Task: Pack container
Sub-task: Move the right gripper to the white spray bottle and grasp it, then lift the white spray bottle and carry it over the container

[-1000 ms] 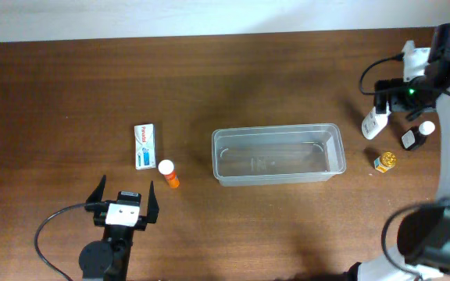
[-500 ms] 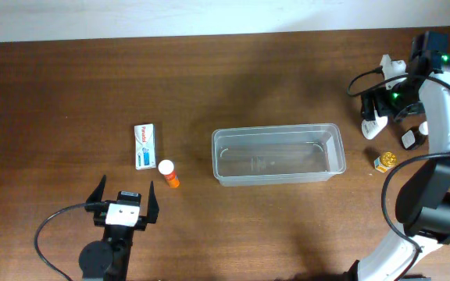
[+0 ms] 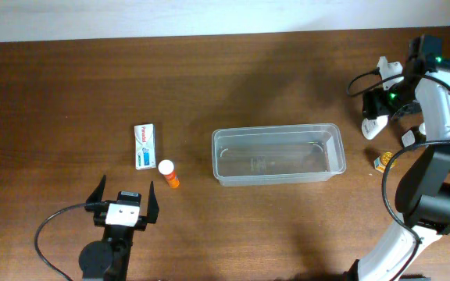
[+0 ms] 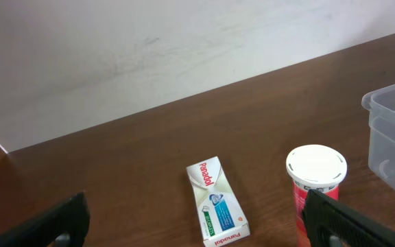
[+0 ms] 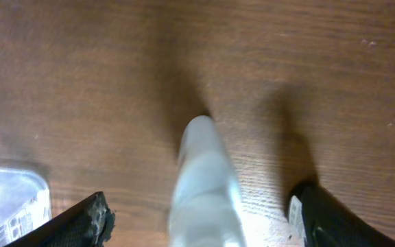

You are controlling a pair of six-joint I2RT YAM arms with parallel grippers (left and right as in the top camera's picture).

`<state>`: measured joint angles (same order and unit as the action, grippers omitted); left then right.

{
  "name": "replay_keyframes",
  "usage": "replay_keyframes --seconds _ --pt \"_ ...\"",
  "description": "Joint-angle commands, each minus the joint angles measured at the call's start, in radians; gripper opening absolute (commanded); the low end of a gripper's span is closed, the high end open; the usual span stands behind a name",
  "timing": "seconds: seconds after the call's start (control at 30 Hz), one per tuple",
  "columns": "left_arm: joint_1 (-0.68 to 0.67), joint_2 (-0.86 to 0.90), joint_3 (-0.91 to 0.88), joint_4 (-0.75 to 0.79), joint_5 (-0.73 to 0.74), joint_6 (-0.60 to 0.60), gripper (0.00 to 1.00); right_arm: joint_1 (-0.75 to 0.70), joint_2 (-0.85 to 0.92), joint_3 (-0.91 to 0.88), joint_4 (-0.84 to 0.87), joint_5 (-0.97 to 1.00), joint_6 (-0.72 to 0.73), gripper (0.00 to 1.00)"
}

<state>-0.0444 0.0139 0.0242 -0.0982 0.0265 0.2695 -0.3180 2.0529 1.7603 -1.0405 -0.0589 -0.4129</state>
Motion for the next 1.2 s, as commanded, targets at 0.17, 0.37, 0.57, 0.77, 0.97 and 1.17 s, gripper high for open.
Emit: replay_keyframes --seconds 0.17,0.37,0.57,0.77,0.97,1.17 --pt "0.006 -0.008 -0.005 0.001 0.011 0.001 0.99 -0.030 0.020 0.017 0.033 -0.063 0.001 0.71" --pt "0.006 -0.008 -0.005 0.001 0.011 0.001 1.00 -0.030 0.029 0.017 0.035 -0.127 -0.021 0.67" --pt "0.006 -0.008 -0.005 0.001 0.011 0.001 0.99 -0.031 0.052 0.016 0.024 -0.125 -0.025 0.60" --pt "0.006 -0.008 -0.005 0.001 0.011 0.001 0.99 -0.031 0.063 0.016 0.015 -0.110 -0.025 0.55" --pt "0.006 -0.008 -0.005 0.001 0.011 0.001 0.99 -0.031 0.063 0.016 0.008 -0.076 -0.024 0.38" --pt "0.006 -0.008 -0.005 0.001 0.011 0.001 0.99 -0.031 0.063 0.020 -0.012 -0.077 -0.016 0.26"
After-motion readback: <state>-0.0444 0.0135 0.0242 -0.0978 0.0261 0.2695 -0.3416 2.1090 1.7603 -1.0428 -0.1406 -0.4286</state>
